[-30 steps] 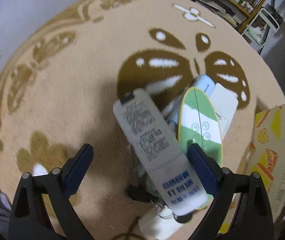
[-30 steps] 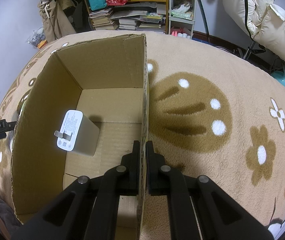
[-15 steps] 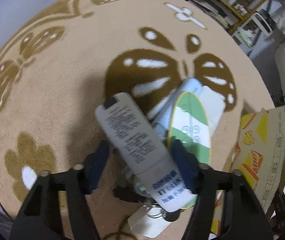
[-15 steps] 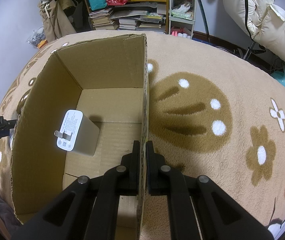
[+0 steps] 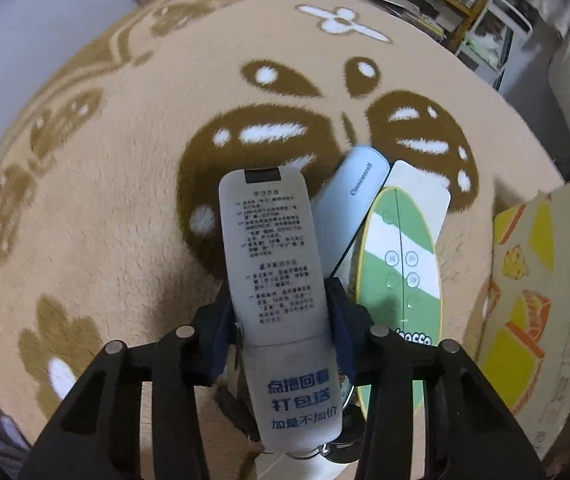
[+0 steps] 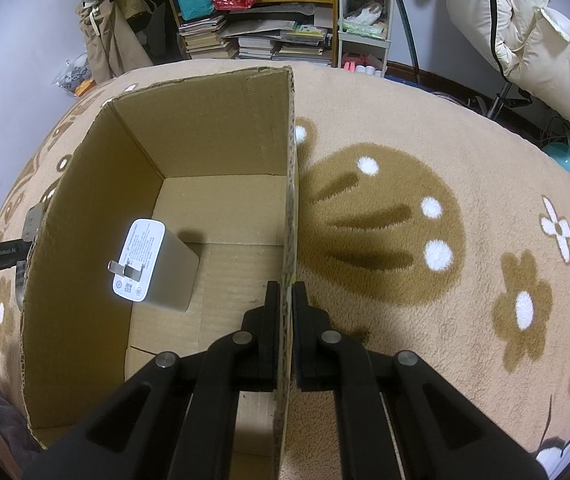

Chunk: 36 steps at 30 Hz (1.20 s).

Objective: Organize rigid objects
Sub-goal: 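Return the left gripper to the pile and grasp the white remote, then carry the white remote into the box and release it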

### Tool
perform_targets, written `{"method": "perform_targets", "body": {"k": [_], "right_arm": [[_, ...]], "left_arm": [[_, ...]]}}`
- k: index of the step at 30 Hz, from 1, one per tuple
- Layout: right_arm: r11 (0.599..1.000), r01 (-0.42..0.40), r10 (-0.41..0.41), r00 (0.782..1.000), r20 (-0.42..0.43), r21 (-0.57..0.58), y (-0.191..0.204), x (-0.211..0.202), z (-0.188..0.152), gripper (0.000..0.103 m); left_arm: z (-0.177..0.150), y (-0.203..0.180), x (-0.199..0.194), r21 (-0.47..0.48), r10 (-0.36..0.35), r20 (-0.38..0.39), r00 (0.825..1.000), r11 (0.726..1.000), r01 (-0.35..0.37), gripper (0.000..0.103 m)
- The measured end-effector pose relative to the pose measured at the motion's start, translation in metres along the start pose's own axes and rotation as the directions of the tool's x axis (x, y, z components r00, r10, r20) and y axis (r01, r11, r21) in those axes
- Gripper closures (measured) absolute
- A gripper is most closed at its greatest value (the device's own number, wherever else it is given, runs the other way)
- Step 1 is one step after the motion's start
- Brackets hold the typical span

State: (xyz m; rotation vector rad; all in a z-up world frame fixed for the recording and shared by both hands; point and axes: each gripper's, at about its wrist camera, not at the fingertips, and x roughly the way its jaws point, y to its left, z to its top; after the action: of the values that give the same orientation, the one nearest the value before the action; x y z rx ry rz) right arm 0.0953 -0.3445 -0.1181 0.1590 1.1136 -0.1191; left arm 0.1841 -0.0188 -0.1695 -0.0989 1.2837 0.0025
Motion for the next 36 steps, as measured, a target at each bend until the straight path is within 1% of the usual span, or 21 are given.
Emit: {"method": "perform_targets", "body": {"k": [4,9,11,14,20,24,28,32,36], "right_arm": [[1.000,0.001,-0.001,1.000,0.000,-0.002,0.000,0.000,0.000,0.096],[1.000,0.001,-0.001,1.000,0.000,-0.001,0.000,0.001,-0.001,0.096],[1.000,0.001,-0.001,1.000,0.000,-0.002,0.000,0.000,-0.001,0.096],[1.000,0.001,-0.001,1.000,0.000,-0.002,0.000,0.001,-0.001,0.096],[1.000,0.000,0.000,1.000,0.000,0.000,0.000,0.001,-0.001,0.096],[1.000,0.000,0.000,1.000,-0.001,-0.001,0.000,0.000,0.000,0.096],[1.000,0.000,0.000,1.000,0.000,-0.001,0.000,0.000,0.000,0.096],[1.000,0.000,0.000,1.000,-0.001,-0.001,-0.001,0.000,0.000,0.096],[1.000,-0.001,0.001,1.000,-0.001,-0.001,-0.001,0.000,0.000,0.096]], "left_arm": [[-0.003,-0.003,-0.005,0.018,0.034,0.022,0.999,0.999,-0.034,0.061],[0.002,-0.002,-0.022,0.010,0.054,0.082,0.995,0.998,-0.056,0.061],[0.004,-0.003,-0.028,0.014,0.074,0.103,0.992,0.997,-0.075,0.062],[0.003,-0.001,-0.041,0.037,0.141,0.145,0.979,0.988,-0.148,0.063],[0.000,0.003,-0.056,0.027,0.174,0.164,0.971,0.983,-0.181,0.063],[-0.007,-0.003,-0.069,0.061,0.207,0.192,0.959,0.973,-0.222,0.063],[-0.009,-0.006,-0.085,0.060,0.202,0.216,0.955,0.974,-0.220,0.063],[-0.010,-0.010,-0.102,0.058,0.214,0.255,0.943,0.970,-0.236,0.064],[-0.013,-0.016,-0.124,0.056,0.191,0.291,0.938,0.975,-0.216,0.064]]}}
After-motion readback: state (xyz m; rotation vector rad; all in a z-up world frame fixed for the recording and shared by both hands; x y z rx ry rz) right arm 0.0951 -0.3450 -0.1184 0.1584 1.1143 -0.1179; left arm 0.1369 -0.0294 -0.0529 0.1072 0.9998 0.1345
